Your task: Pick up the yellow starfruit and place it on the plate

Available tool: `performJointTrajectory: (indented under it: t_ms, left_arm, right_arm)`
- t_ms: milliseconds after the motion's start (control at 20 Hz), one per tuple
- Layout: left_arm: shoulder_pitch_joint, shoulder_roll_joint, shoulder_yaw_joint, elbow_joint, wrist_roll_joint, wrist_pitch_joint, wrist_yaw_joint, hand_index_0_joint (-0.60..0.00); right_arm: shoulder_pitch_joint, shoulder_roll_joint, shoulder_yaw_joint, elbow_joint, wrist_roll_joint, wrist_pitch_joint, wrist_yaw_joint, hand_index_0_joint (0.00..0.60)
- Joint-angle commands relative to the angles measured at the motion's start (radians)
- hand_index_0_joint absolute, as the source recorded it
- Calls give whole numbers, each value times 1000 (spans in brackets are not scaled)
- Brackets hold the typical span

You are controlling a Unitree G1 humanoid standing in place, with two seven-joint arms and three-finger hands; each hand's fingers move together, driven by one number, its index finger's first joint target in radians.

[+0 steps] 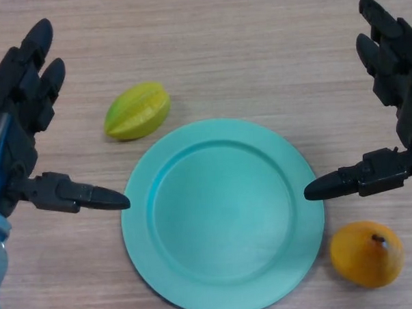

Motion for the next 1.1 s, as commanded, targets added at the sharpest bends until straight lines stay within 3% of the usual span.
performJointTrajectory:
  t_ms: [50,300,650,900,1100]
  left_arm:
    - [-89,68,42,17,20,-178,73,0]
    - [-227,87,-24,338,154,-383,145,0]
    - [-460,80,-107,886,281,-604,226,0]
    - [-559,38,-120,1059,226,-635,247,0]
    - [-659,14,-170,1284,350,-756,300,0]
  right_arm:
    - [-21,-9,-29,-65,14,-156,-29,0]
    - [3,-13,-28,-104,13,-121,-20,0]
    - [11,-19,-48,-138,6,-107,-21,0]
    - [21,-22,-54,-161,8,-84,-16,0]
    - [23,-23,-65,-168,12,-75,-16,0]
